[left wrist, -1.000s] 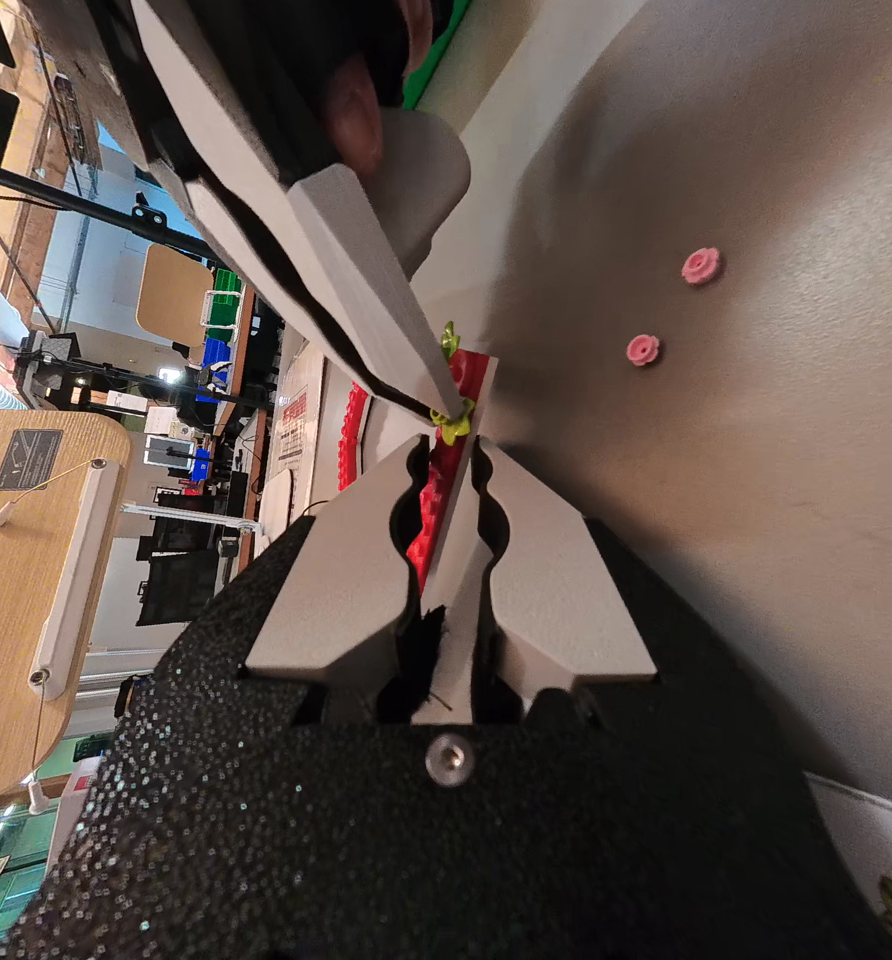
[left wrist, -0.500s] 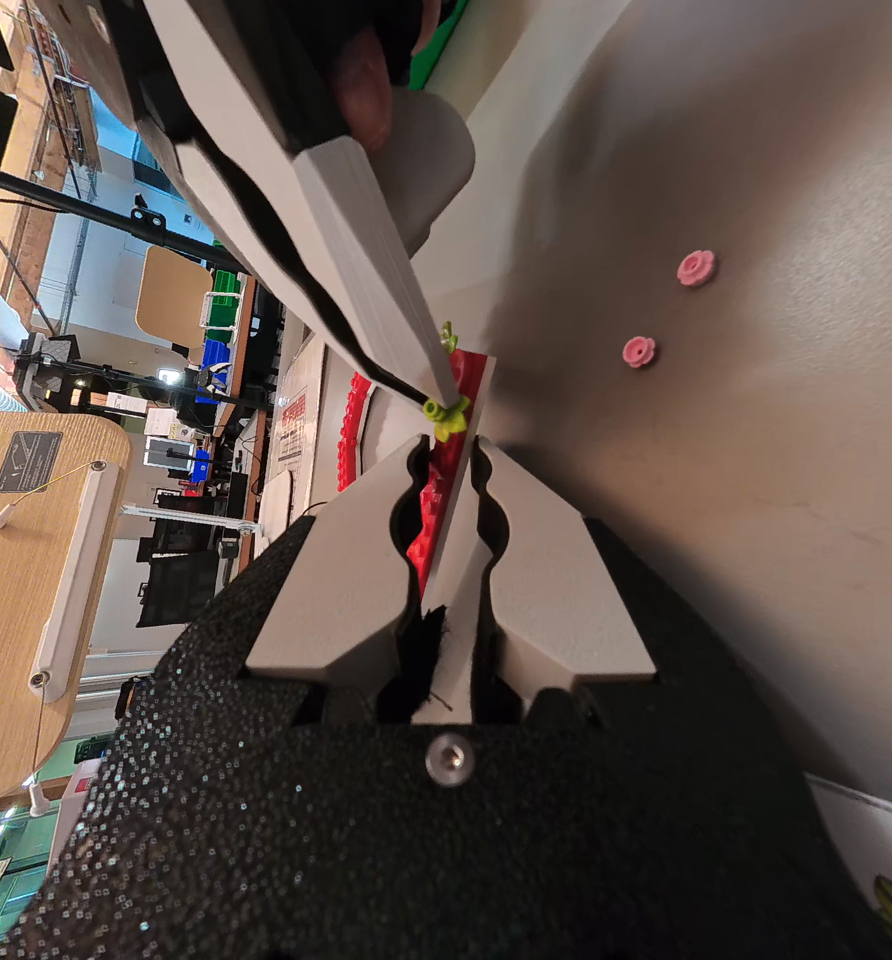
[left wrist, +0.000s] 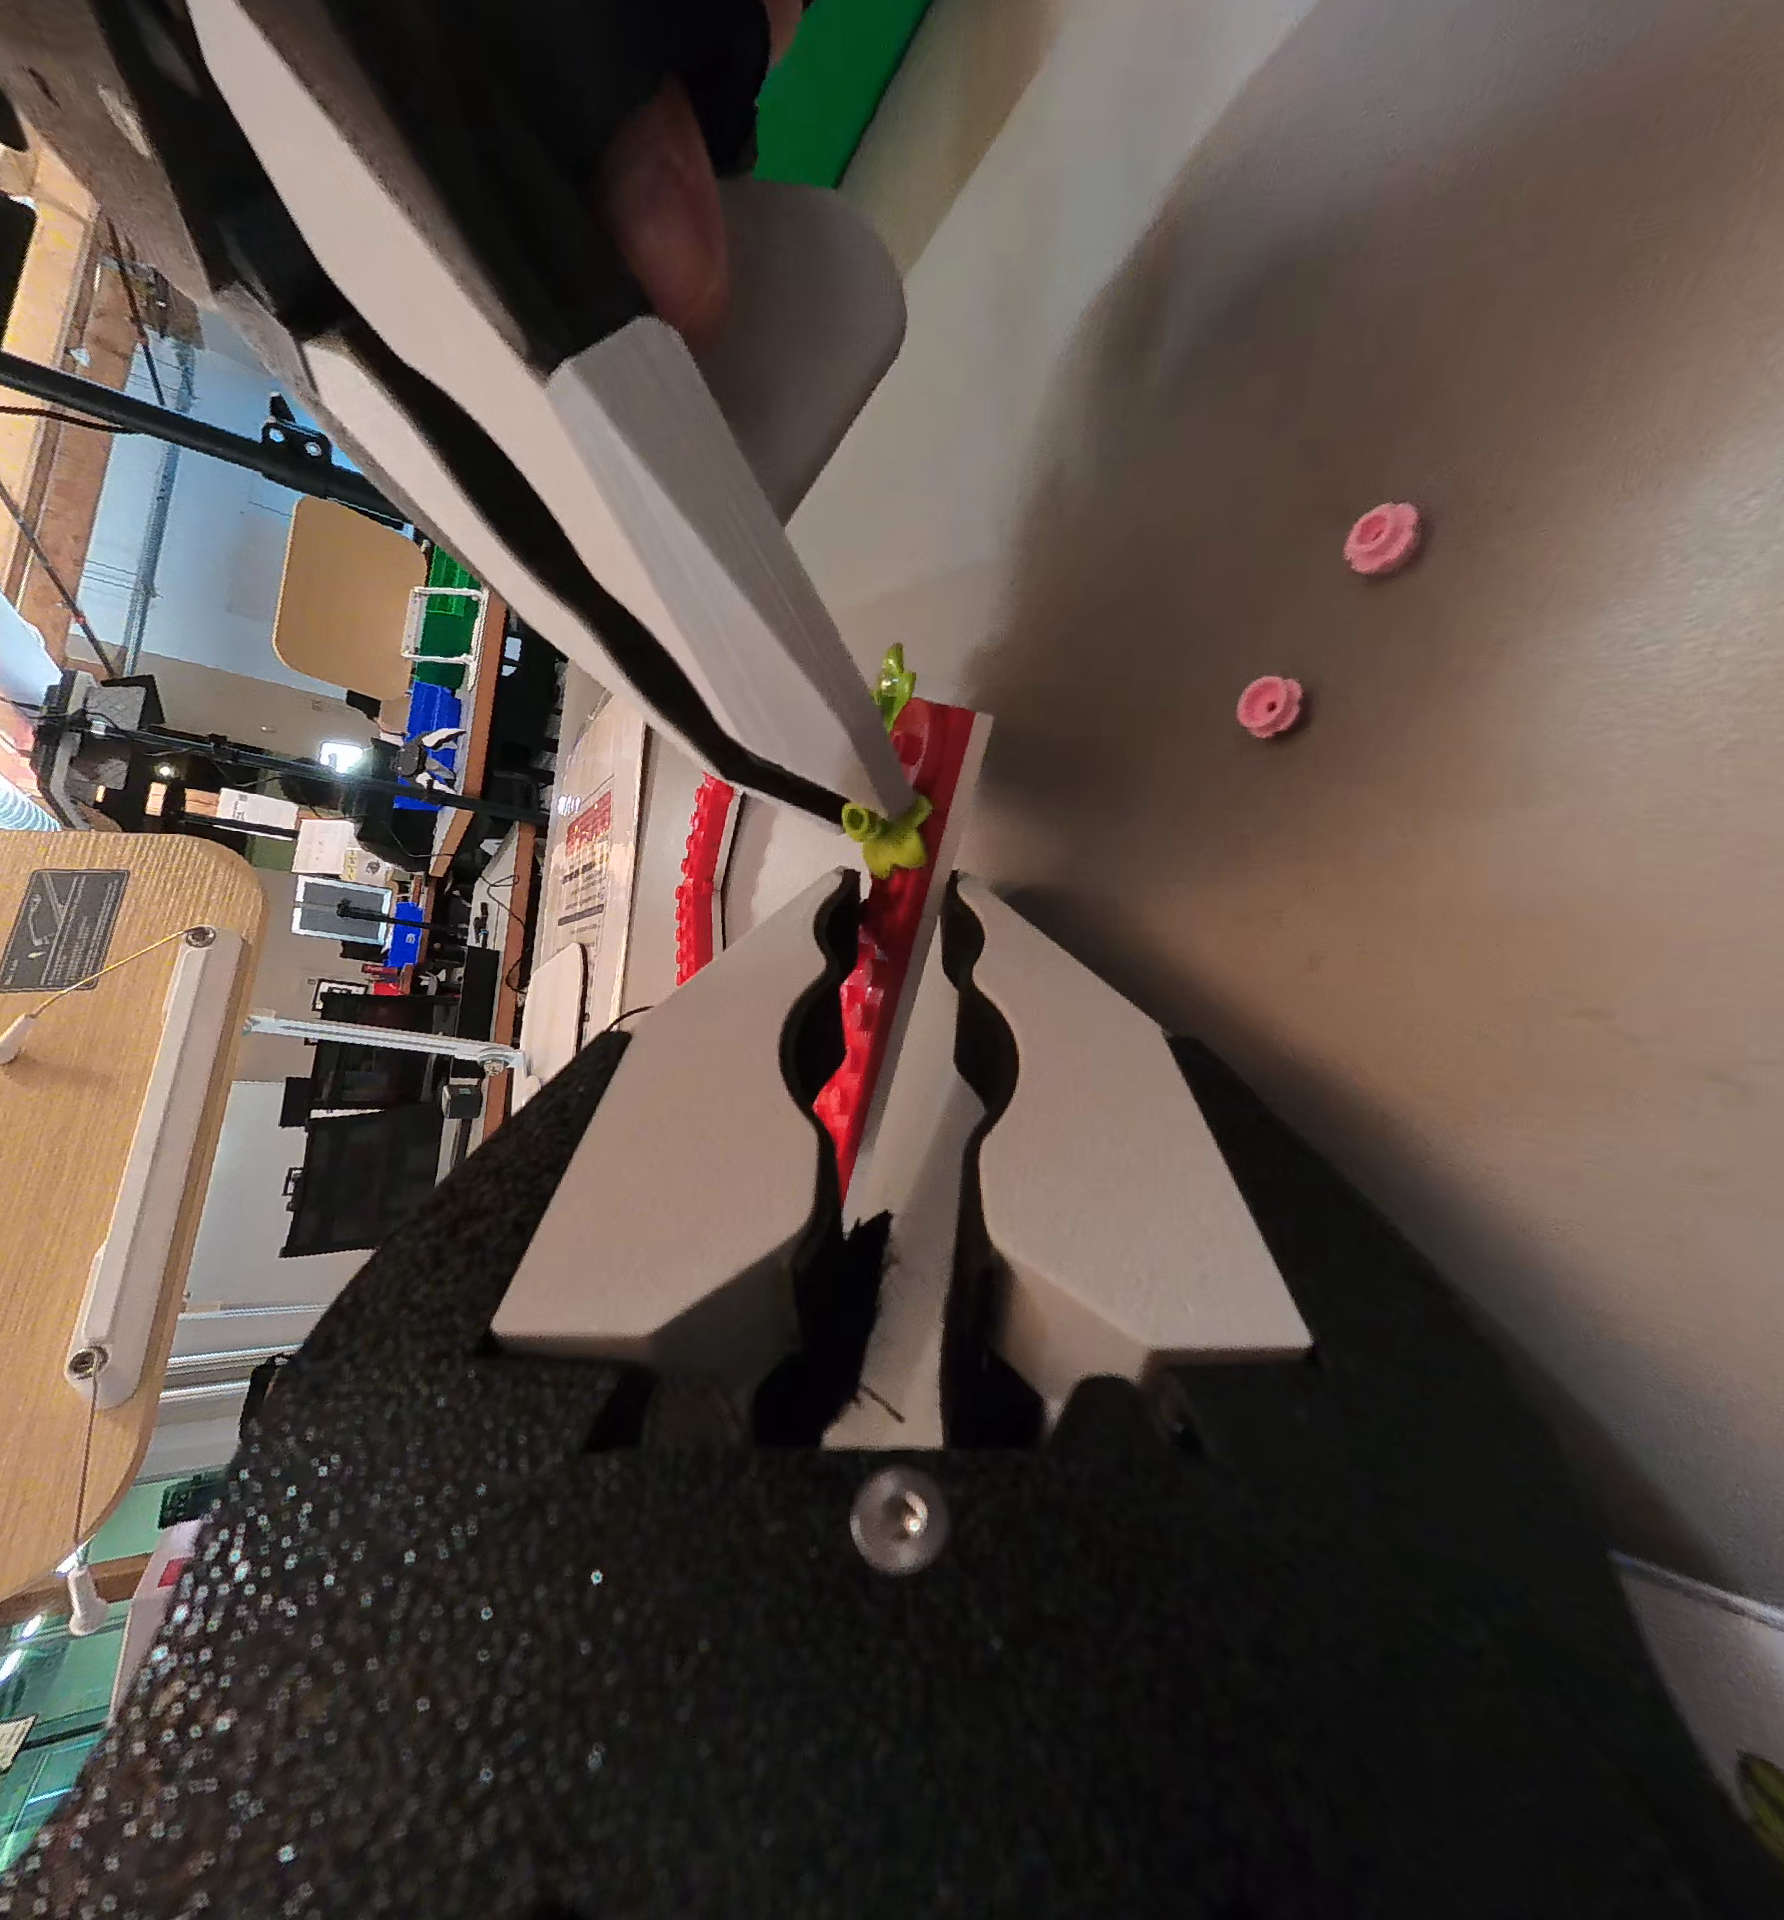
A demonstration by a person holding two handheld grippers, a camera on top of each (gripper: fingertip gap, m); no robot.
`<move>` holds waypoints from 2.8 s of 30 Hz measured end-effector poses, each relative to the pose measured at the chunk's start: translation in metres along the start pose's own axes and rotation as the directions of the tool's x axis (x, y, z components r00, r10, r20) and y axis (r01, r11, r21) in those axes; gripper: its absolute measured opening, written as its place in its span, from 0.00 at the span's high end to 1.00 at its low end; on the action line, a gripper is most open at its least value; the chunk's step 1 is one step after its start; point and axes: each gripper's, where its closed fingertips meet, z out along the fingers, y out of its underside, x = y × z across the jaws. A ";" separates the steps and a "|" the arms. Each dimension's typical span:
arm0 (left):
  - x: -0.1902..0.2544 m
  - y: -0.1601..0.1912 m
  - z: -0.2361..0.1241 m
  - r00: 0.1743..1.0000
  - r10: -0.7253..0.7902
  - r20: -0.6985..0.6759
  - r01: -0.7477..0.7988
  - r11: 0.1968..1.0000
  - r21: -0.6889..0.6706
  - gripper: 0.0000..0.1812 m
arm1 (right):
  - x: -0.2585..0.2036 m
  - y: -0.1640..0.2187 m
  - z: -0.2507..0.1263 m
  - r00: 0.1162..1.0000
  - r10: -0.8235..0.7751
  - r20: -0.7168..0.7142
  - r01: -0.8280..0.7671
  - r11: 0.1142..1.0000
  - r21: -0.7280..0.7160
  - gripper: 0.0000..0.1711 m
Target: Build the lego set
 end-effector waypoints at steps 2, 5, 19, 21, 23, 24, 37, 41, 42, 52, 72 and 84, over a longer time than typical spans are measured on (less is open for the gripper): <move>0.000 0.000 0.000 1.000 -0.001 0.000 0.001 1.000 0.001 0.93 | 0.000 0.001 0.000 1.000 -0.003 -0.002 0.003 1.000 -0.005 0.91; 0.000 0.000 0.000 1.000 -0.002 0.000 0.002 1.000 0.001 0.93 | -0.001 0.002 0.000 1.000 -0.004 -0.010 0.004 1.000 -0.009 0.89; 0.000 0.000 0.000 1.000 0.002 -0.001 -0.002 1.000 0.000 0.93 | 0.002 0.003 -0.002 0.999 0.022 -0.028 -0.022 1.000 0.001 0.92; 0.000 0.000 0.000 1.000 0.002 -0.001 -0.002 1.000 0.000 0.93 | 0.003 0.003 -0.003 0.999 0.028 -0.031 -0.029 1.000 -0.003 0.92; 0.000 0.000 0.000 1.000 0.001 -0.002 -0.001 1.000 0.001 0.93 | 0.003 0.004 -0.003 0.999 0.032 -0.033 -0.032 0.999 -0.007 0.91; 0.000 0.000 0.000 1.000 0.001 -0.002 -0.001 1.000 0.000 0.93 | 0.003 0.004 -0.003 0.999 0.033 -0.035 -0.033 0.999 -0.008 0.91; 0.000 -0.001 0.000 1.000 -0.016 -0.005 0.016 1.000 0.006 0.93 | -0.078 0.006 -0.014 0.987 -0.055 0.151 0.028 0.985 0.173 0.89; 0.000 -0.001 0.000 1.000 -0.030 -0.007 0.030 0.999 0.012 0.93 | -0.107 0.031 0.004 0.984 -0.101 0.149 0.083 0.989 0.121 0.86; 0.000 -0.001 0.000 0.999 -0.032 -0.007 0.032 0.999 0.012 0.93 | -0.110 0.035 0.007 0.985 -0.103 0.138 0.088 0.990 0.111 0.86; 0.000 -0.001 -0.001 1.000 -0.030 -0.007 0.030 0.999 0.012 0.93 | -0.111 0.035 0.013 0.996 -0.024 0.086 0.010 0.988 0.153 0.93; 0.000 -0.002 -0.001 1.000 -0.029 -0.008 0.030 0.999 0.013 0.93 | -0.109 0.038 0.009 0.998 -0.034 0.051 0.025 0.986 0.162 0.94; 0.000 -0.001 -0.001 1.000 -0.028 -0.008 0.028 1.000 0.012 0.93 | -0.108 0.035 0.014 0.995 -0.069 0.076 0.056 0.986 0.159 0.97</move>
